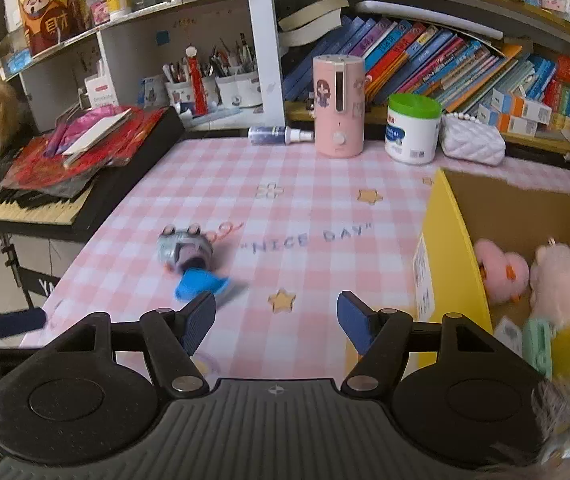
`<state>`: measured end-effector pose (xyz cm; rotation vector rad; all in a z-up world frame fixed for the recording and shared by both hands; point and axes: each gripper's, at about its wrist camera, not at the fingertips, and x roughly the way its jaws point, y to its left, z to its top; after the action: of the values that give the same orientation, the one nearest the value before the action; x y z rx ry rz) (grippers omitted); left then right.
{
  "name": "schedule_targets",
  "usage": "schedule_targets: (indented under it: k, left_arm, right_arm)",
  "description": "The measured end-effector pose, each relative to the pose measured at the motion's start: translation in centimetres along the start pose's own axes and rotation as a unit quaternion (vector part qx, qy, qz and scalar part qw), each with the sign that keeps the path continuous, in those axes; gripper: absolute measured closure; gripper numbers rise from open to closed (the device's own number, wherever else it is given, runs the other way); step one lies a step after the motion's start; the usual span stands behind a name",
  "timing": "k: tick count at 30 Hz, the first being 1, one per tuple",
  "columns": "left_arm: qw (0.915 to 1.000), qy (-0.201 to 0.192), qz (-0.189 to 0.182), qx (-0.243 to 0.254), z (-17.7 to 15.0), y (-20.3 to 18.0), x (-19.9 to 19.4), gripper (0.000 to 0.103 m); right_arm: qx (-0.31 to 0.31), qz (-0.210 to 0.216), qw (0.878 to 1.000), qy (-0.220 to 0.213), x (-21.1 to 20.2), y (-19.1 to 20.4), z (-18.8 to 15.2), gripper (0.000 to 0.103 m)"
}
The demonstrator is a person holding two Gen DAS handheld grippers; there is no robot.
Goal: Organize objects
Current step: 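Grasp the blue eraser with the left tool while the right tool grasps the grey toy truck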
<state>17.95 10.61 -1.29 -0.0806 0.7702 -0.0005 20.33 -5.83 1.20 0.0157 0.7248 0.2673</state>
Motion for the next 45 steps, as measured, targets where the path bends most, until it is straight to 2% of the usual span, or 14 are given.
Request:
schedule_targets:
  k: [5,12,14,16,17,21,25,34,39,42,45]
  left_arm:
    - [0.9995,0.022,-0.003,0.02,0.8,-1.2,3.3,0.016]
    - [0.9988,0.032,-0.013,0.034,2.1,-3.2,7.8,0.02]
    - [0.9989,0.034,-0.005,0.033,2.2,-3.6,8.8,0.026]
    - [0.9986,0.049,0.002,0.021,2.4,-3.7,9.8,0.038]
    - [0.9983,0.055,0.0,0.015,2.4,-3.7,10.1,0.041]
    - [0.9986,0.05,0.009,0.017,2.4,-4.2,10.5,0.056]
    - [0.9988,0.049,0.001,0.003,2.5,-3.8,10.2,0.063]
    - [0.9976,0.057,-0.009,-0.039,0.4,-1.8,6.1,0.063]
    - [0.9957,0.05,0.039,-0.068,-0.4,1.3,3.3,0.063]
    - [0.9919,0.045,0.074,-0.093,-0.7,3.4,1.8,0.063]
    - [0.9882,0.044,0.096,-0.11,-1.2,4.9,0.9,0.063]
  right_arm:
    - [0.003,0.001,1.0,-0.004,1.6,-0.8,1.5,0.037]
    - [0.019,0.003,1.0,-0.011,3.1,-2.0,3.0,0.036]
    - [0.03,0.005,0.999,-0.012,3.5,-2.4,3.2,0.036]
    - [0.039,0.003,0.999,-0.01,4.0,-2.8,3.3,0.036]
    - [0.043,0.002,0.999,-0.01,4.2,-3.0,3.4,0.036]
    - [0.046,0.001,0.999,-0.011,4.6,-3.4,3.8,0.036]
    - [0.04,0.006,0.999,-0.012,5.0,-3.4,4.2,0.036]
    - [0.029,0.032,0.999,0.001,6.2,-2.2,4.4,0.034]
    - [0.007,0.055,0.998,0.025,7.7,0.1,4.0,0.029]
    - [-0.01,0.072,0.997,0.037,8.9,2.1,3.6,0.021]
    - [-0.027,0.078,0.995,0.049,10.6,4.4,3.1,0.02]
